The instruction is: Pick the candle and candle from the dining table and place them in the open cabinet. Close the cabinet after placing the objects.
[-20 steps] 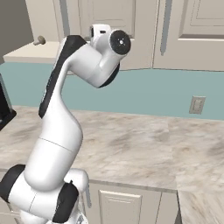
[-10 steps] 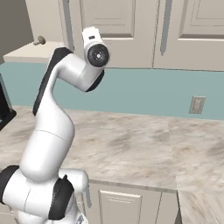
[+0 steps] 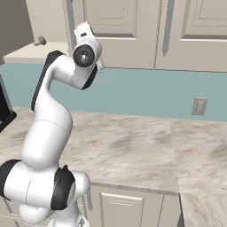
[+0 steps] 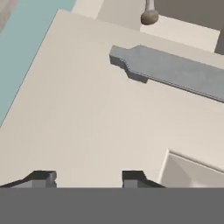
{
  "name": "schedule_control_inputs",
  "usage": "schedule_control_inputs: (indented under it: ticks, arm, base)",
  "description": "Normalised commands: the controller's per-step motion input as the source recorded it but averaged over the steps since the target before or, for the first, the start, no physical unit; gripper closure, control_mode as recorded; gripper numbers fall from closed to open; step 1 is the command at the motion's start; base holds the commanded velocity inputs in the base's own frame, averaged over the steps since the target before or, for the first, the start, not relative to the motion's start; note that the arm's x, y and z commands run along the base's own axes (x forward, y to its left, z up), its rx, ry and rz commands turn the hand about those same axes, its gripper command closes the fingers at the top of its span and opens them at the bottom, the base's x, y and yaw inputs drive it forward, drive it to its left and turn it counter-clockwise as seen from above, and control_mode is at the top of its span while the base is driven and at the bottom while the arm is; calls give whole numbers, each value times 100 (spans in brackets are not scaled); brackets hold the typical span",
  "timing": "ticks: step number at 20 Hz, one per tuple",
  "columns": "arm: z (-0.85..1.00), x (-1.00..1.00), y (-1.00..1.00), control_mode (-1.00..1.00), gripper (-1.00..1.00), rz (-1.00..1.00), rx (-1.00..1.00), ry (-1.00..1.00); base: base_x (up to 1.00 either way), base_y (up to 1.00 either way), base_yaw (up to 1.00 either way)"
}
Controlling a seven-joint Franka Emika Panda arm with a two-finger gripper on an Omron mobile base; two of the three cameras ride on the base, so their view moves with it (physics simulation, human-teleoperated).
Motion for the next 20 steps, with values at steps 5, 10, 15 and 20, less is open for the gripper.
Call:
schedule_control_inputs:
  ticks: [5, 10, 15, 20]
  arm:
    - [0, 11, 18, -100, -100, -2, -7, -1]
    - [0, -52, 20, -100, -100, 0, -2, -9]
    - [0, -70, 10, -100, -100, 0, 0, -11]
    - [0, -77, 7, -100, -100, -2, 0, -6]
  base:
    - [0, 0, 0]
    - [0, 0, 0]
    - [0, 0, 0]
    - [0, 0, 0]
